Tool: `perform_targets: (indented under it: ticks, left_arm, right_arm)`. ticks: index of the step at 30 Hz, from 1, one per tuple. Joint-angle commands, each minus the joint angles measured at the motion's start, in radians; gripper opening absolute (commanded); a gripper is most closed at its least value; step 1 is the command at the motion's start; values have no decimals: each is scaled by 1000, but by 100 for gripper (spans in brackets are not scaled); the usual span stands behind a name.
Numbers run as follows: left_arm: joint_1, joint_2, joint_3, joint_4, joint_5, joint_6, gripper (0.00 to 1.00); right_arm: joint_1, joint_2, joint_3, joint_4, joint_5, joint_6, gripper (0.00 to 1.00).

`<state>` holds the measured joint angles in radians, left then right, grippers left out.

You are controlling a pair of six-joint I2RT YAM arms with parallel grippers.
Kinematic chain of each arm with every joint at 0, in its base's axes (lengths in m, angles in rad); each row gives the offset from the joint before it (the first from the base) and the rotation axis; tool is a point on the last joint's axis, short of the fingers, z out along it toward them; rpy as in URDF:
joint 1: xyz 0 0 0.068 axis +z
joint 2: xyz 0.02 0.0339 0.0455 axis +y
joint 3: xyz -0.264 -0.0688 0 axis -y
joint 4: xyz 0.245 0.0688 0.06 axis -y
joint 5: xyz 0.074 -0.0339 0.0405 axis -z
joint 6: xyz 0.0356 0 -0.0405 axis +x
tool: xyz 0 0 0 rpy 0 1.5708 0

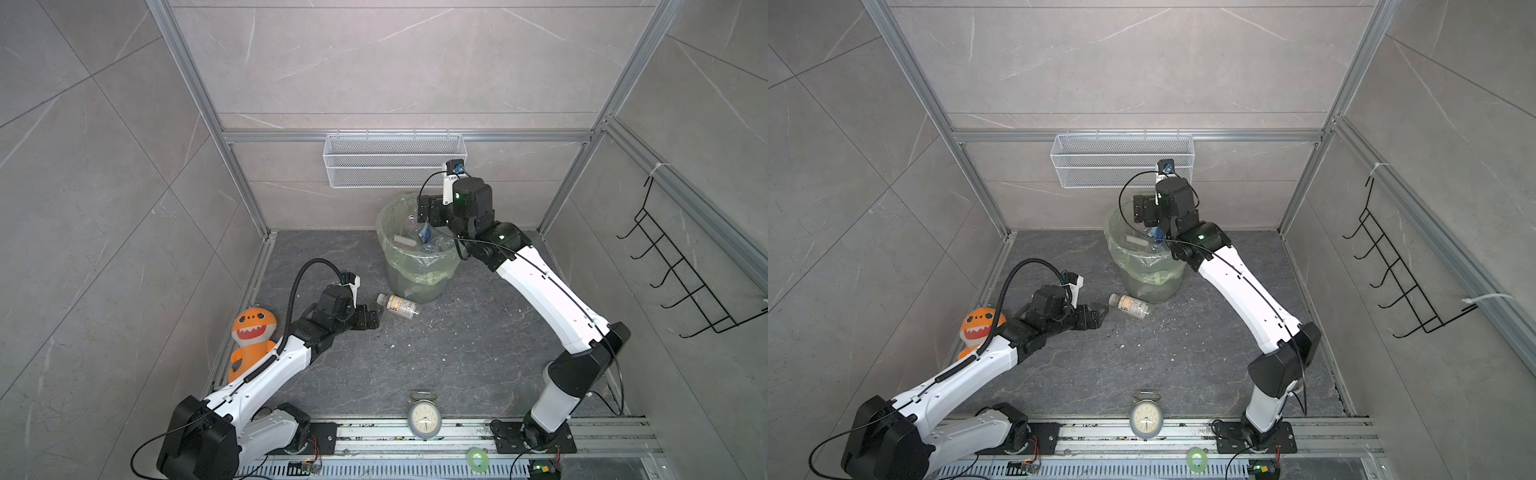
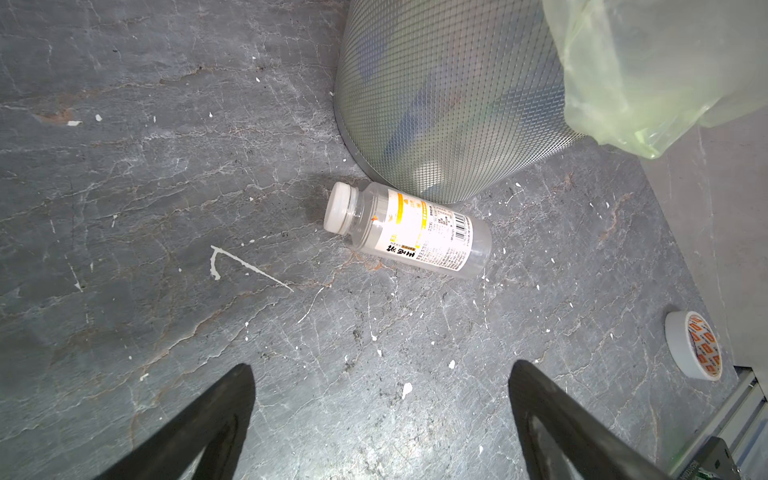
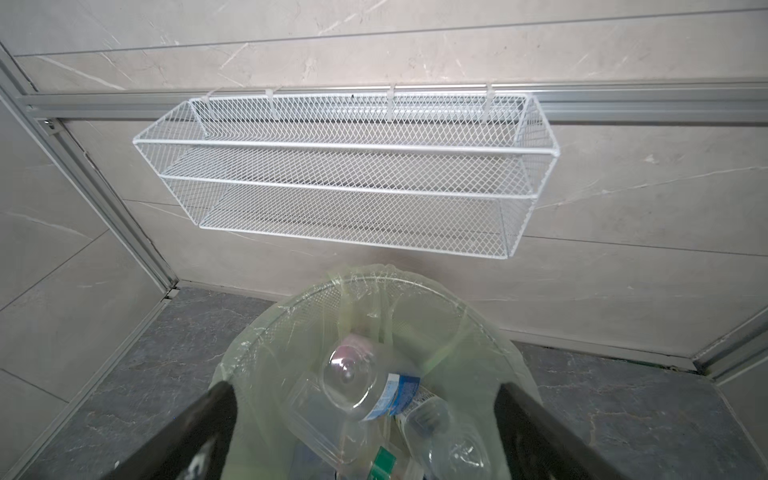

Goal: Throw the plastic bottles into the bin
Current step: 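Open the right gripper over the bin and draw it back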

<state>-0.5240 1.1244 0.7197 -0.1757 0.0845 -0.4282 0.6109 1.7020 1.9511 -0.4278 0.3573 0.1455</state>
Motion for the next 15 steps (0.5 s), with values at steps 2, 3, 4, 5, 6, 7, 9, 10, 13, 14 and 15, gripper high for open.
perform_targets:
  ticks: [2, 3, 4, 5, 6, 7, 9, 10, 13, 14, 15]
  left_arm:
    - [-10, 5, 15, 22, 11, -13, 97]
    - [-10, 12, 20, 22, 11, -13, 97]
    - [-11, 21, 25, 24, 11, -15, 97]
    - [-11, 30, 31, 28, 11, -15, 97]
    - [-11, 36, 32, 29, 10, -15, 97]
    - [-11, 43, 37, 32, 10, -17, 97]
    - [-13, 58, 46, 36, 14, -17, 97]
    - [-13, 65, 51, 36, 15, -17, 97]
    - [-13, 91, 61, 44, 18, -17, 97]
    - [-13, 100, 65, 47, 20, -17, 97]
    - [-13, 109, 68, 50, 22, -17, 97]
  right_arm:
    - [4, -157, -133, 30, -66, 0, 99]
    - [7, -179, -159, 31, -80, 1, 99]
    - [6, -202, -190, 32, -92, 2, 99]
    - [6, -225, -222, 35, -116, -1, 99]
    - [6, -241, -251, 35, -136, -6, 99]
    - [9, -258, -282, 33, -151, -10, 99]
    - [17, -285, -343, 29, -165, -19, 99]
    - [23, -299, -378, 32, -166, -23, 99]
    - [47, -347, -485, 53, -160, -33, 99]
    - [60, -364, -517, 61, -156, -39, 99]
    - [75, -376, -541, 66, -150, -44, 99]
